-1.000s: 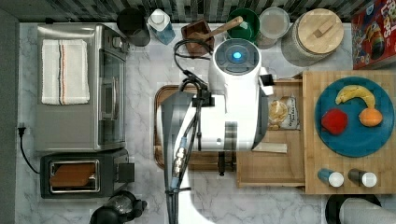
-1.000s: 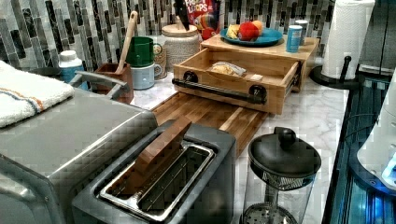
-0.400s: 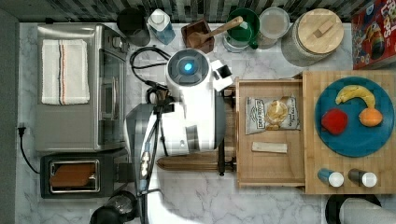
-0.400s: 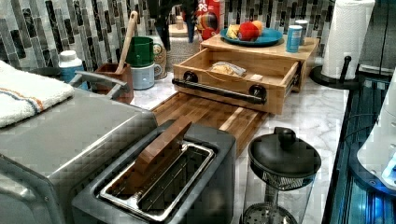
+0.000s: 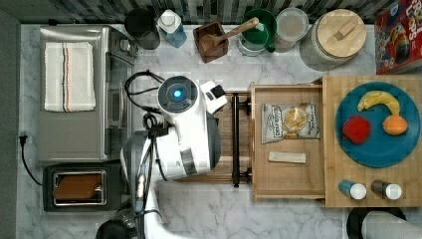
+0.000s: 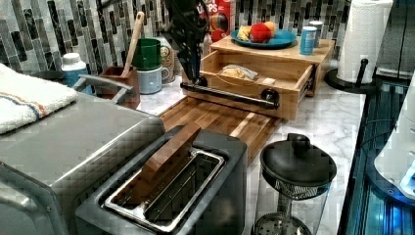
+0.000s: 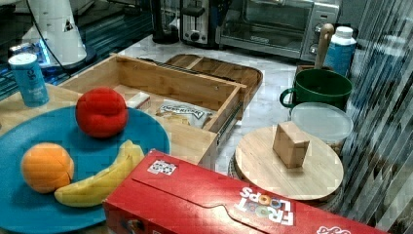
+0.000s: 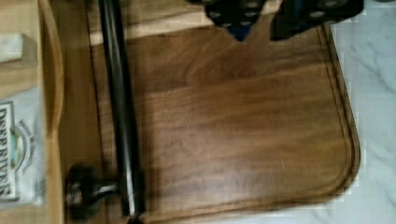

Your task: Close the drawer.

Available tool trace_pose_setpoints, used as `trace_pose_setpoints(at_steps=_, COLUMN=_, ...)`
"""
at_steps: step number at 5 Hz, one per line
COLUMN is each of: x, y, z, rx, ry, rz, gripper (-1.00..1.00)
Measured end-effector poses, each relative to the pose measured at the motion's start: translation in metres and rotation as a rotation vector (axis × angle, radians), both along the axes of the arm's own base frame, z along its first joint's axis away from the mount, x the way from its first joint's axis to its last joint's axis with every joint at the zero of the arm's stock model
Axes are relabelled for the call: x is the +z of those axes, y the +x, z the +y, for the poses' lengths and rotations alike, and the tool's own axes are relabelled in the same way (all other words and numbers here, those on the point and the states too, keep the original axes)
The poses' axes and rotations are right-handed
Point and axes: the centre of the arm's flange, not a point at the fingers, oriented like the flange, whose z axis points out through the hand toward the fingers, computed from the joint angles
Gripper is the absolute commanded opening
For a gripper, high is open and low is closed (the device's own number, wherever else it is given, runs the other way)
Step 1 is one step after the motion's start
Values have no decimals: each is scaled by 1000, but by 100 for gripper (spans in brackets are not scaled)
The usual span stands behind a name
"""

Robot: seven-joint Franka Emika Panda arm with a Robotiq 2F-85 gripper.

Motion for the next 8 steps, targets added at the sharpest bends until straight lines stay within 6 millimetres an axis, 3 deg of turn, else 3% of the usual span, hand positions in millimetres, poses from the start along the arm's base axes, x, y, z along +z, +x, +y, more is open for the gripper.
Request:
trace_pose_setpoints(at_steps=2, x=-42, y=-22, z=3, rx=160, ry=-111, rz=29, gripper=-100)
trace_pose_setpoints(at_steps=3, x=-61, y=-18, z=-1, rx=176, ry=-98, rz=-33, gripper=-100)
trace_pose_setpoints(at_steps=5, x=-102, y=-16, z=-25, rx=195, ry=-70, rz=22, gripper=-100)
trace_pose_setpoints(at_steps=6, x=-112, y=-20, z=-40, rx=186, ry=-68, rz=36, gripper=-100)
trace_pose_setpoints(at_steps=8, x=-110, y=-26, z=-71, rx=248, ry=-106, rz=50, gripper=-100)
